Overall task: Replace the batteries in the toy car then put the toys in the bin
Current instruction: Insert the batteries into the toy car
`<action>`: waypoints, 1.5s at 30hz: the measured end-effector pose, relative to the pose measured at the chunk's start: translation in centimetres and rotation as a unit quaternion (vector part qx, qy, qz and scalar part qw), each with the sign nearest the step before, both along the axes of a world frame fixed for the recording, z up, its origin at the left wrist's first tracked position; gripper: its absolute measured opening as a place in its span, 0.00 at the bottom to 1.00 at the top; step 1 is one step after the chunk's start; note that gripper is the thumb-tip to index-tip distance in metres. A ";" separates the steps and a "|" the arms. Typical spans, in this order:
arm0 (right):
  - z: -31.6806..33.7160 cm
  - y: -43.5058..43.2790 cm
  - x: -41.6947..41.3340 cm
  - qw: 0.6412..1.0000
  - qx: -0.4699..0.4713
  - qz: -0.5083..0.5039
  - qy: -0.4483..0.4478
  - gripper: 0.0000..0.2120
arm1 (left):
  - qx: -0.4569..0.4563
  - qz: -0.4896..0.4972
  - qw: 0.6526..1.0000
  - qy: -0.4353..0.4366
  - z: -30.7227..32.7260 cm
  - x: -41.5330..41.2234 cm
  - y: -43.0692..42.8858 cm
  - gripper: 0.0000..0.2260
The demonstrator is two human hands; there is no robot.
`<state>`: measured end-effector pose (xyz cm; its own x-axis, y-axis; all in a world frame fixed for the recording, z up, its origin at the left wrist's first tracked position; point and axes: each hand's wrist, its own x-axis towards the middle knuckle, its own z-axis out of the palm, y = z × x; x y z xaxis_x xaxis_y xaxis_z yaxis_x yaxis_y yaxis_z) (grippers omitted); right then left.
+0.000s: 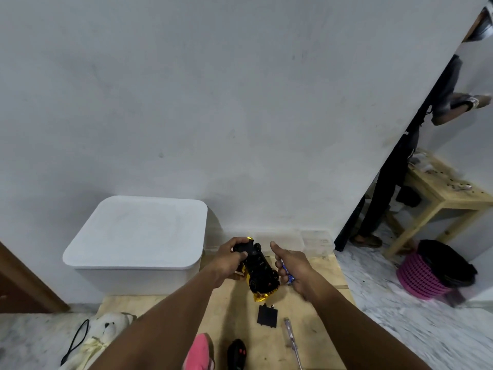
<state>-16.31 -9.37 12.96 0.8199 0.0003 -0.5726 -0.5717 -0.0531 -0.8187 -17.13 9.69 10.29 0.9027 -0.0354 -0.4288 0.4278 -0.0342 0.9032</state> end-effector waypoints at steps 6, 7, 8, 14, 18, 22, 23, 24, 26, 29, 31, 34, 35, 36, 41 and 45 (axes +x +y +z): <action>-3.3 -1.2 -2.3 0.991 -0.121 0.041 -0.033 0.19 | 0.058 -0.040 0.997 0.020 -1.7 -0.9 1.3 0.16; -4.0 -1.4 -2.7 0.989 -0.135 0.042 -0.037 0.20 | 0.067 -0.049 0.996 0.023 -2.1 -1.1 1.4 0.17; -4.7 -1.7 -3.1 0.986 -0.155 0.041 -0.043 0.21 | 0.074 -0.054 0.995 0.026 -2.5 -1.1 1.5 0.17; -8.6 -3.1 -4.1 0.934 -0.322 0.131 -0.078 0.25 | 0.084 -0.037 0.994 0.058 -5.2 -0.7 0.9 0.16; -10.2 -4.0 -3.7 0.933 -0.317 0.161 -0.048 0.22 | 0.073 0.004 0.995 0.063 -6.9 -0.4 0.1 0.14; -11.4 -4.8 -3.1 0.945 -0.288 0.147 -0.040 0.20 | 0.074 0.040 0.995 0.056 -8.7 0.0 -0.5 0.14; -11.5 -5.0 -3.0 0.950 -0.277 0.138 -0.034 0.20 | 0.074 0.045 0.995 0.055 -9.2 0.0 -0.6 0.14; -11.7 -5.1 -2.8 0.954 -0.266 0.133 -0.027 0.19 | 0.075 0.050 0.994 0.054 -9.7 0.2 -0.7 0.15; -11.9 -5.3 -2.3 0.959 -0.250 0.132 -0.012 0.18 | 0.080 0.059 0.993 0.061 -10.8 0.3 -0.9 0.15; -12.7 -5.5 -1.7 0.965 -0.232 0.125 0.016 0.18 | 0.095 0.065 0.990 0.079 -12.5 0.2 -1.0 0.15; -13.1 -5.7 -1.3 0.967 -0.223 0.120 0.029 0.19 | 0.110 0.066 0.988 0.091 -13.4 0.2 -1.0 0.16; -13.4 -5.8 -1.0 0.964 -0.229 0.131 0.026 0.20 | 0.143 0.051 0.984 0.089 -13.7 0.2 -0.7 0.19; -13.4 -5.8 -1.0 0.964 -0.230 0.132 0.025 0.20 | 0.154 0.043 0.983 0.088 -13.7 0.2 -0.6 0.20; -13.3 -5.7 -1.0 0.964 -0.230 0.131 0.024 0.19 | 0.165 0.033 0.982 0.087 -13.6 0.3 -0.5 0.22; -11.4 -5.5 -0.6 0.966 -0.237 0.100 -0.006 0.17 | 0.214 -0.016 0.976 0.036 -11.5 0.8 -0.5 0.26; -8.4 -6.3 0.5 0.947 -0.294 0.105 -0.073 0.22 | 0.255 -0.077 0.963 -0.039 -8.4 2.5 -1.8 0.23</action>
<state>-15.76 -15.62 4.58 0.9078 -0.1120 -0.4042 -0.3808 -0.6243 -0.6822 -14.60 7.88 1.87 0.9337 0.0269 -0.3570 0.3142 -0.5397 0.7810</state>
